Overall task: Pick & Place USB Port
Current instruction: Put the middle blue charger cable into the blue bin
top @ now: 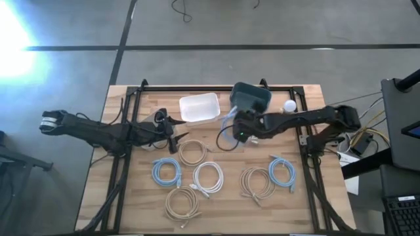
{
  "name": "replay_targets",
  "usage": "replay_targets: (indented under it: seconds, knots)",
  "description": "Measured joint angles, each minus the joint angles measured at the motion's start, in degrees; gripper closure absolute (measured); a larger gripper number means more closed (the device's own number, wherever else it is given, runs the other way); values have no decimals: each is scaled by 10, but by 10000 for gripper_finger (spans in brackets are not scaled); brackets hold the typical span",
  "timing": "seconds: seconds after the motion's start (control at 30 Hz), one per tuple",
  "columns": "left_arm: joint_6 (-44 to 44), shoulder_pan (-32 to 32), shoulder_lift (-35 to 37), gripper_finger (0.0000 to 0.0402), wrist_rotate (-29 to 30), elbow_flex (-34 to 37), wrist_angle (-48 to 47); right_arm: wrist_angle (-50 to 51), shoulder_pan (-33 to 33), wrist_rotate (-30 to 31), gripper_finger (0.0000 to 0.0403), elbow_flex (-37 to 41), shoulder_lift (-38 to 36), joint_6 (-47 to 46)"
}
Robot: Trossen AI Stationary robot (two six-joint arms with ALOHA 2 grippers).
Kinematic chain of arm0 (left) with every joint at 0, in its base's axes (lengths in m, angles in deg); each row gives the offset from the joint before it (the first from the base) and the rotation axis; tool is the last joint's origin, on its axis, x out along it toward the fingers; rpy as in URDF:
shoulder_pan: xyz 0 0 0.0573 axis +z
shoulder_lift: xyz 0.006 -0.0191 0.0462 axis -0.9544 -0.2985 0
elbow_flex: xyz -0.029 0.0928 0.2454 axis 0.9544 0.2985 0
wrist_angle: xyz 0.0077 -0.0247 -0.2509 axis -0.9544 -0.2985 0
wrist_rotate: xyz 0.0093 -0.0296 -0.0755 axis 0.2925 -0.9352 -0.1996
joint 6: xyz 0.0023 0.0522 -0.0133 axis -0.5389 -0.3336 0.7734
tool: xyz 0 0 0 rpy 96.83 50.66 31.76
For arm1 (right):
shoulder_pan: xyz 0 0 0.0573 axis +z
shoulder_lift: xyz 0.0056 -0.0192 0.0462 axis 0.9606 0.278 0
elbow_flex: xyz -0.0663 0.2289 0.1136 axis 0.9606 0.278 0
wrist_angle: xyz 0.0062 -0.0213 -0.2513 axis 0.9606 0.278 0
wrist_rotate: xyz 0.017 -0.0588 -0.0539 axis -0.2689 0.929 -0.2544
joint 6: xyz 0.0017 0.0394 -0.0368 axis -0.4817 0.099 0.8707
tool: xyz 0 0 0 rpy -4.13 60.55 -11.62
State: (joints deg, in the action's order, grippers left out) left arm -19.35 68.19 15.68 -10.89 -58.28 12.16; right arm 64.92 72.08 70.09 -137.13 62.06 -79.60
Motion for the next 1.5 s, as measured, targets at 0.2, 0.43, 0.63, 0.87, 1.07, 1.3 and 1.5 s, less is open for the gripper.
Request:
replay_targets:
  seconds: [0.2, 0.43, 0.63, 0.87, 1.07, 1.3, 1.5]
  knots:
    - [-3, 0, 0, 168, 0, 0, 0, -4, -45, 134, 369, 37, -71, -27]
    - [-3, 0, 0, 168, 0, 0, 0, -105, -116, 209, 369, 95, -121, -13]
    - [-3, 0, 0, 168, 0, 0, 0, -331, -177, 210, 369, 180, -114, 96]
    - [-3, 0, 0, 168, 0, 0, 0, -619, -229, 199, 364, 270, -54, 215]
    - [-4, 0, 0, 168, 0, 0, 0, -645, -245, 198, 361, 283, 4, 186]
    - [-4, 0, 0, 168, 0, 0, 0, -646, -250, 201, 360, 275, 73, 181]
    - [-4, 0, 0, 168, -1, 0, 0, -647, -257, 204, 354, 266, 109, 162]
